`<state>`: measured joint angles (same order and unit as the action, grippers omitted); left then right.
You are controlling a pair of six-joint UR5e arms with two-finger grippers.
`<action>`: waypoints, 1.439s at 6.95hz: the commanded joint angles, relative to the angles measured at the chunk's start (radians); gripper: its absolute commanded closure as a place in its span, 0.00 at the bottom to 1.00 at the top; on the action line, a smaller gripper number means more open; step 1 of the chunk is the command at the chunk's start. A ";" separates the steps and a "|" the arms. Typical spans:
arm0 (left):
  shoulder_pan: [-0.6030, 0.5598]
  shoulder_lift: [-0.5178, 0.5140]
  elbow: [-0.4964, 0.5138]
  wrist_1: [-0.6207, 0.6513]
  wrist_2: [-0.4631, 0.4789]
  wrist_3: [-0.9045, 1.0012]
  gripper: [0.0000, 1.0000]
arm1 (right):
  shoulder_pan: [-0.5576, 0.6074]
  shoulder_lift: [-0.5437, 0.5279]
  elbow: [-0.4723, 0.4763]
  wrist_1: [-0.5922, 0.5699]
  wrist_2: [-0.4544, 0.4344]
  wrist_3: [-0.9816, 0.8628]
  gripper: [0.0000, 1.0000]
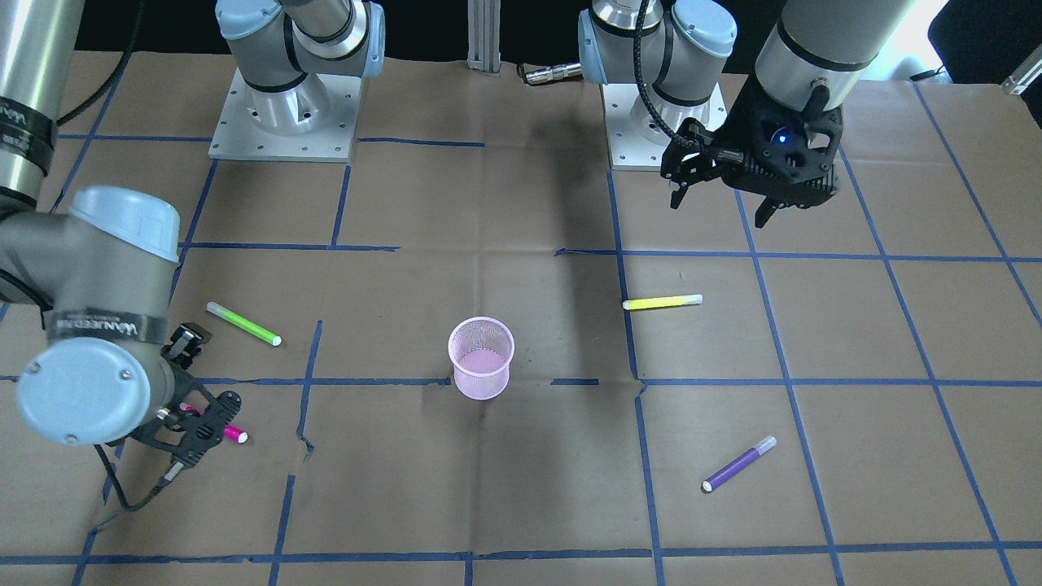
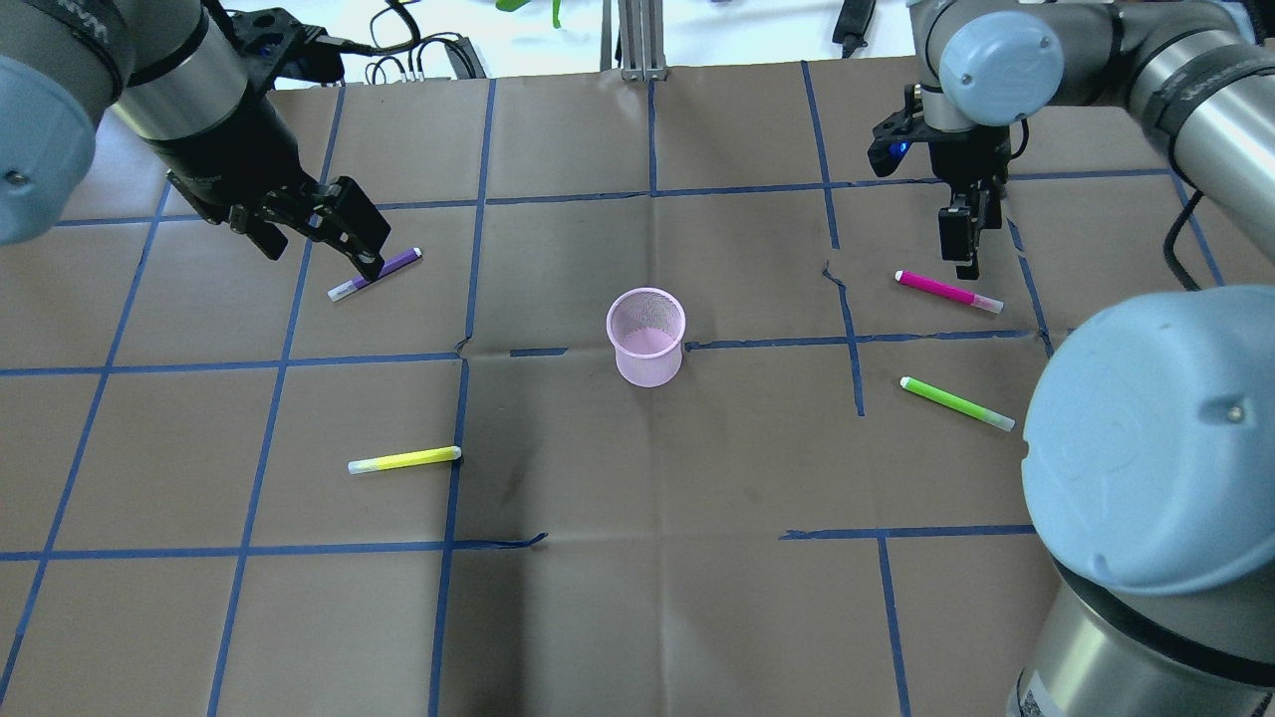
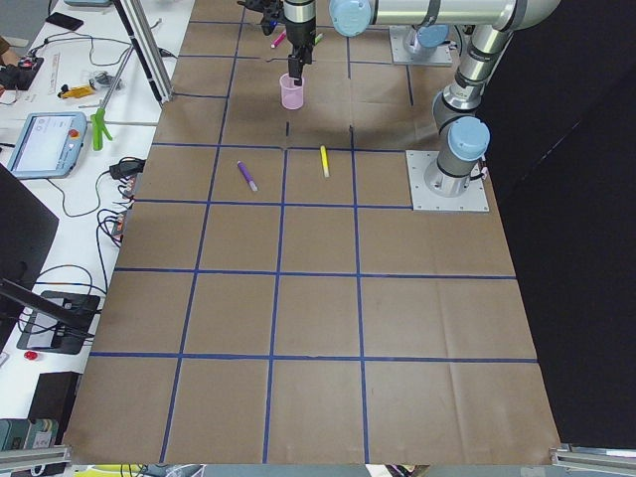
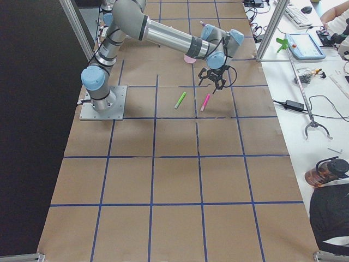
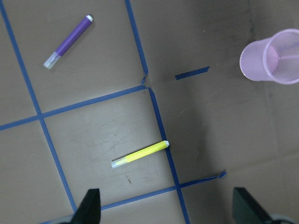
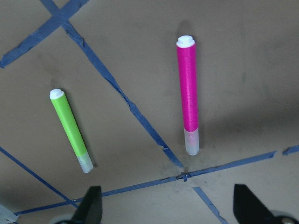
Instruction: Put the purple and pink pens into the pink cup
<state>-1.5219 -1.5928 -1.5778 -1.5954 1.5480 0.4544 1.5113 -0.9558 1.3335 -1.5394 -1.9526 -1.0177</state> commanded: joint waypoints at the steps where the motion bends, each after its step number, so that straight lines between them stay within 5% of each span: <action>1: 0.011 -0.106 0.028 0.014 0.088 0.331 0.02 | 0.007 0.047 0.001 -0.002 -0.035 0.036 0.00; 2: 0.009 -0.178 0.038 0.070 0.169 0.430 0.02 | 0.009 0.078 0.003 -0.014 -0.079 0.053 0.00; 5: 0.002 -0.353 0.059 0.203 0.208 0.552 0.02 | 0.046 0.150 0.006 -0.172 -0.092 0.102 0.00; 10: 0.000 -0.564 0.065 0.411 0.288 0.602 0.02 | 0.049 0.152 0.033 -0.183 -0.107 0.108 0.00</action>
<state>-1.5190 -2.1144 -1.5139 -1.2317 1.8174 1.0415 1.5601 -0.8068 1.3633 -1.7227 -2.0493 -0.9053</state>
